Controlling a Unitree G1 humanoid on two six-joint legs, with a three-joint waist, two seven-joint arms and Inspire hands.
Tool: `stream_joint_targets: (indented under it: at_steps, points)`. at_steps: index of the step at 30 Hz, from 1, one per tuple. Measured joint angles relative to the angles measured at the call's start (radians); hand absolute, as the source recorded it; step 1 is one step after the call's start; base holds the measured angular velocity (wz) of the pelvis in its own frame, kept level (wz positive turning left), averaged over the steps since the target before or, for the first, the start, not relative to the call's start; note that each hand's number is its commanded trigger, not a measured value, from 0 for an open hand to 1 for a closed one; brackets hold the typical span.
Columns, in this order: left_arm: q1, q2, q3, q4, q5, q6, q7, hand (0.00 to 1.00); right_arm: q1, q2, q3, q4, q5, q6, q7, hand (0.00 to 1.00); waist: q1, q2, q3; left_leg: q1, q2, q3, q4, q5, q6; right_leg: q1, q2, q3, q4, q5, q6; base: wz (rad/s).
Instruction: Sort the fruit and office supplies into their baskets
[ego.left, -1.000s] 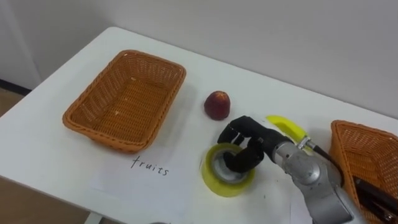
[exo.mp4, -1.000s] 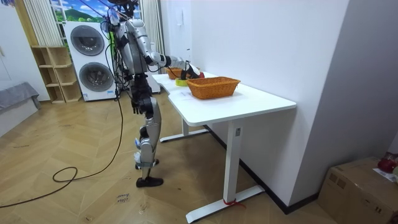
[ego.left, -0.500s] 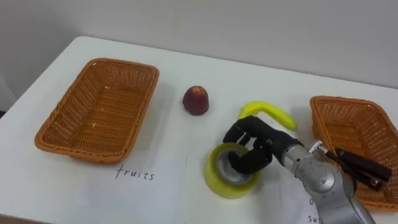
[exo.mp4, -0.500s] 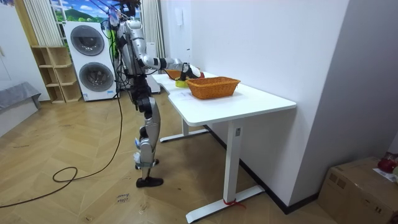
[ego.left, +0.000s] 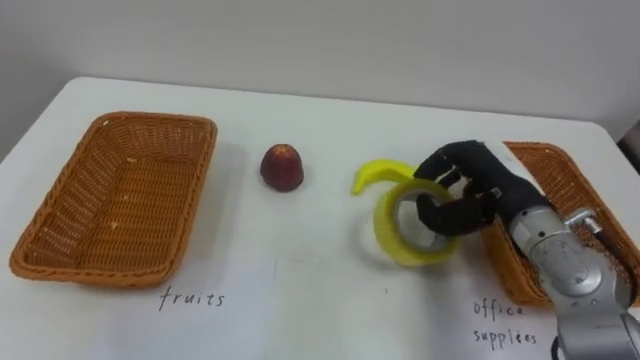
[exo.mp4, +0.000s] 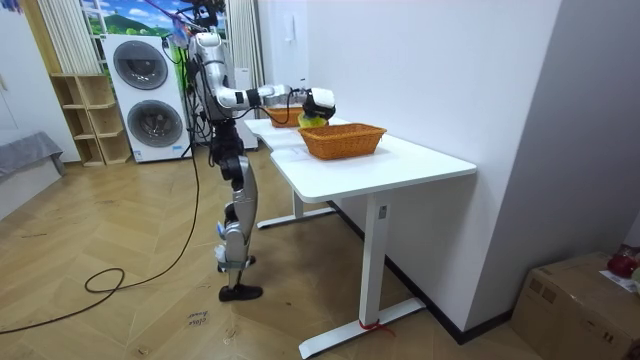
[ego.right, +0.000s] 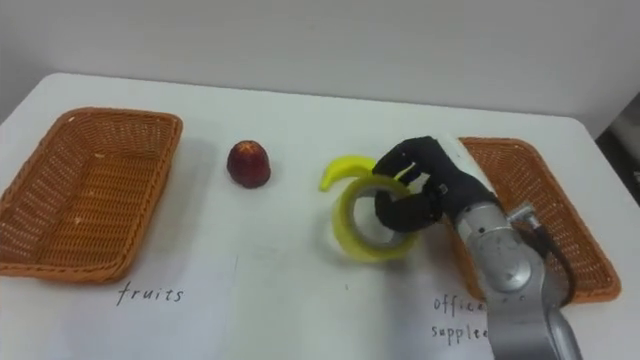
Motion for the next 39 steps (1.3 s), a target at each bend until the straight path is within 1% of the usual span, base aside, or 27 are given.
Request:
stream_joint_targets:
  at_steps: [2,4,5,8,11,13,18,21,25,26,28,31,33,35,39]
  points:
    - [0.01,-0.001,0.0,0.004,0.0,-0.011,-0.001,0.0,0.001,0.0,-0.027,-0.011,0.006,0.0,-0.015,1.0,-0.008,0.0,0.0003,0.002,0.001,0.003,-0.003,0.0,0.0,0.0,0.001,0.001,0.006,0.0,0.0,0.0]
    - [0.018,-0.001,0.0,0.005,0.0,-0.012,-0.001,0.0,0.009,-0.003,-0.049,-0.029,0.019,-0.001,-0.039,1.0,-0.007,0.003,0.0033,0.007,0.002,0.008,-0.005,0.0,0.0,-0.001,0.002,0.009,0.011,0.0,0.0,-0.09]
    - [0.028,-0.001,0.0,0.004,0.0,-0.012,-0.001,0.0,0.011,-0.004,-0.057,-0.032,0.039,-0.008,-0.056,1.0,-0.006,0.005,0.0046,0.012,0.004,0.017,-0.006,0.0,0.0,-0.001,0.003,0.019,0.011,0.0,0.0,-0.16]
    - [0.04,-0.001,0.0,0.005,0.0,-0.012,-0.002,0.0,0.014,-0.004,-0.078,-0.032,0.07,-0.019,-0.092,1.0,-0.008,0.005,0.0061,0.015,0.004,0.026,-0.007,-0.001,0.0,-0.002,0.004,0.029,0.013,0.0,0.0,-0.11]
    - [0.045,-0.001,0.0,0.005,0.0,-0.012,-0.013,0.0,0.014,-0.006,-0.079,-0.032,0.08,-0.024,-0.125,1.0,-0.009,0.003,0.0056,0.017,0.004,0.029,-0.007,-0.001,0.0,-0.004,0.006,0.042,0.013,0.0,0.0,-0.06]
    - [0.045,-0.001,0.0,0.005,0.0,-0.012,-0.022,0.0,0.014,-0.008,-0.079,-0.027,0.093,-0.03,-0.14,1.0,-0.009,0.002,0.0056,0.017,0.004,0.027,-0.006,-0.001,0.0,-0.004,0.006,0.043,0.013,0.0,0.0,0.0]
    - [0.042,-0.001,0.0,0.005,0.0,-0.012,-0.027,0.0,0.014,-0.009,-0.08,-0.018,0.137,-0.03,-0.182,1.0,-0.009,0.0,0.0048,0.017,0.005,0.027,-0.006,-0.001,0.0,-0.005,0.007,0.044,0.013,0.0,0.0,0.0]
    - [0.042,-0.004,0.01,0.005,0.0,-0.011,-0.033,0.0,0.014,-0.009,-0.087,-0.016,0.159,-0.03,-0.205,1.0,-0.012,-0.006,0.0058,0.016,0.005,0.026,-0.007,-0.001,0.0,-0.006,0.007,0.042,0.012,0.0,0.0,0.0]
    - [0.048,-0.004,0.01,0.005,-0.001,-0.009,-0.033,0.0,0.014,-0.009,-0.114,0.012,0.209,-0.03,-0.254,1.0,-0.013,-0.019,0.0056,0.016,0.006,0.026,-0.006,-0.001,0.0,-0.007,0.007,0.039,0.011,0.0,0.0,0.0]
    - [0.051,-0.004,0.01,0.004,0.0,-0.008,-0.033,0.0,0.014,-0.009,-0.117,0.016,0.21,-0.03,-0.27,1.0,-0.015,-0.018,0.0064,0.015,0.006,0.026,-0.007,-0.001,0.0,-0.008,0.007,0.041,0.011,0.0,0.0,0.0]
    - [0.052,-0.004,0.012,0.004,0.0,-0.004,-0.033,0.0,0.014,-0.009,-0.118,0.016,0.21,-0.03,-0.293,1.0,-0.022,-0.019,0.0052,0.015,0.006,0.026,-0.007,-0.001,0.0,-0.009,0.008,0.043,0.011,0.0,0.0,0.0]
    - [0.053,-0.005,0.028,0.003,0.0,-0.001,-0.033,0.0,0.014,-0.009,-0.12,0.019,0.209,-0.03,-0.324,1.0,-0.034,-0.013,0.0049,0.015,0.006,0.027,-0.007,-0.001,0.0,-0.009,0.008,0.04,0.011,0.0,0.0,0.0]
    - [0.053,-0.005,0.03,0.003,0.0,0.001,-0.033,0.0,0.014,-0.009,-0.126,0.024,0.208,-0.03,-0.338,1.0,-0.039,-0.007,0.0021,0.016,0.006,0.027,-0.007,-0.001,0.0,-0.009,0.008,0.039,0.011,0.0,0.0,0.0]
    - [0.053,-0.005,0.03,0.003,0.0,0.004,-0.033,0.0,0.014,-0.009,-0.131,0.033,0.209,-0.03,-0.355,1.0,-0.049,0.0,-0.0027,0.017,0.006,0.027,-0.007,-0.001,0.0,-0.008,0.008,0.039,0.011,0.0,0.0,0.0]
    - [0.057,-0.005,0.029,0.002,0.0,0.005,-0.033,0.0,0.023,-0.01,-0.147,0.05,0.209,-0.03,-0.358,1.0,-0.063,0.002,-0.004,0.017,0.007,0.028,-0.007,-0.001,0.0,-0.007,0.008,0.037,0.011,0.0,0.0,0.0]
